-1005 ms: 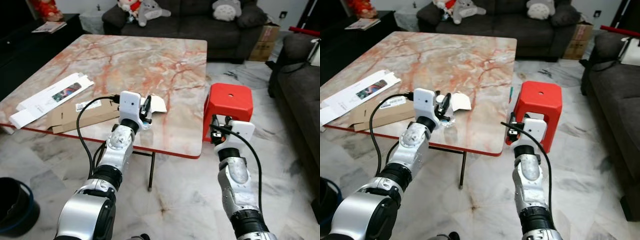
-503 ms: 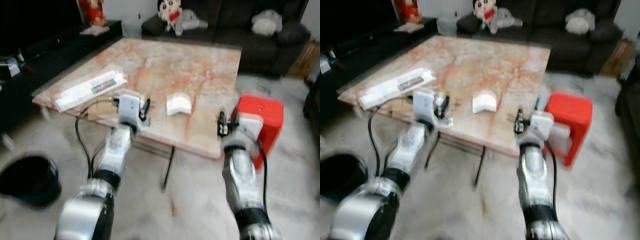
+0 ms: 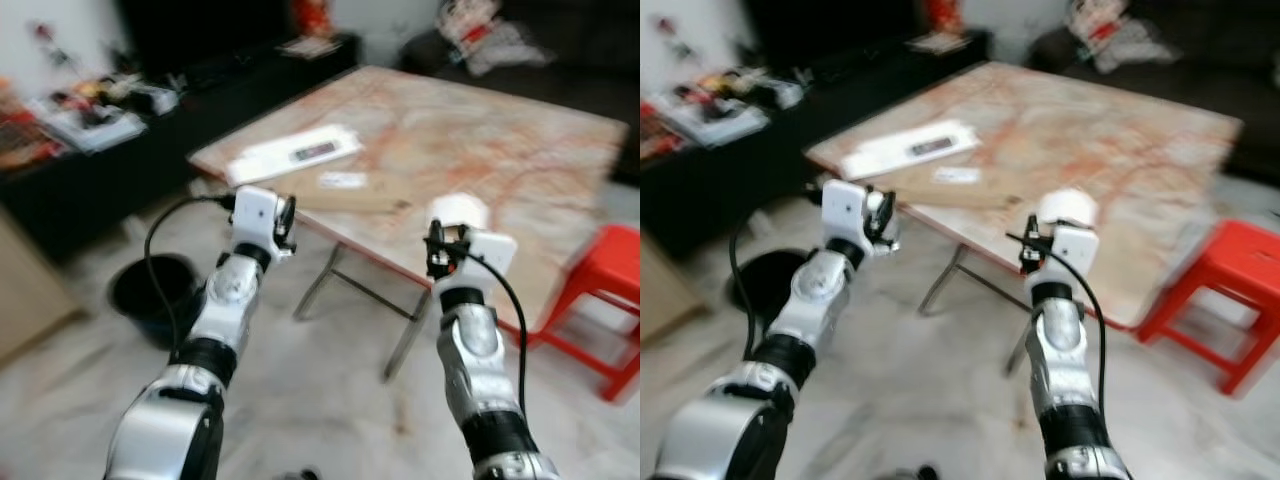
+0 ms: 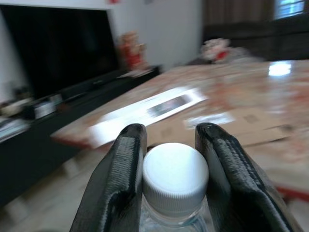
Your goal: Picking trash to rubbish bin
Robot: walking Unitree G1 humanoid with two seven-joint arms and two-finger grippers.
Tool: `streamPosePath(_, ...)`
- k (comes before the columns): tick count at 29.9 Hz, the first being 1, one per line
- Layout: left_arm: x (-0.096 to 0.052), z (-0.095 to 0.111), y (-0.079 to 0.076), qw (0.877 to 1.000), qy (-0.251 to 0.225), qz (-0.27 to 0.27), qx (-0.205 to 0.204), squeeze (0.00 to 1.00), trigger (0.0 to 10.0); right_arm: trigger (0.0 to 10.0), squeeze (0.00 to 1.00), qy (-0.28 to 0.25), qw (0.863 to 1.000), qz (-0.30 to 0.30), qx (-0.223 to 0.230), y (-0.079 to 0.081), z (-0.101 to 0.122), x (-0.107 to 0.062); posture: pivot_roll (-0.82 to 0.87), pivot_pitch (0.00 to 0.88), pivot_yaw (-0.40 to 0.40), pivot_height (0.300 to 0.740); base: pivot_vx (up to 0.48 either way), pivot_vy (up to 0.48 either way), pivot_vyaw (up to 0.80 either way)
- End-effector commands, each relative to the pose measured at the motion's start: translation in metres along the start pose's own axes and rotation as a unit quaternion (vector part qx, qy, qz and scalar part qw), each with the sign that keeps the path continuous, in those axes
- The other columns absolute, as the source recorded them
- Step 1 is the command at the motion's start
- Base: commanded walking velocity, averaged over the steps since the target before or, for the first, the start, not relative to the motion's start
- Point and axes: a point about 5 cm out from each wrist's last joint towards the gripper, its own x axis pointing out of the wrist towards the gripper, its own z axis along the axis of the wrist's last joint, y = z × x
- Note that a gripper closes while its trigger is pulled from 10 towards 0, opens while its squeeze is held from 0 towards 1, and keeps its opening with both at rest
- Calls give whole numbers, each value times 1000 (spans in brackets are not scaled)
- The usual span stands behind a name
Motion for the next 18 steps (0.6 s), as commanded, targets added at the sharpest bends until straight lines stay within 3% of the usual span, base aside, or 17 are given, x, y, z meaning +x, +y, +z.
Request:
streamPosePath(1,3,6,3,1000,-10,6,2,0,10000,10000,0,4,1000,2,0,1,-1,-1,113,0,56,740,0,0,781)
streamPosePath(18,-6,-6,10,1000,16,14,-3,0,10000,10000,0,9,1000,7,-1,0,-2,0,114,0,45,740,0,0,781)
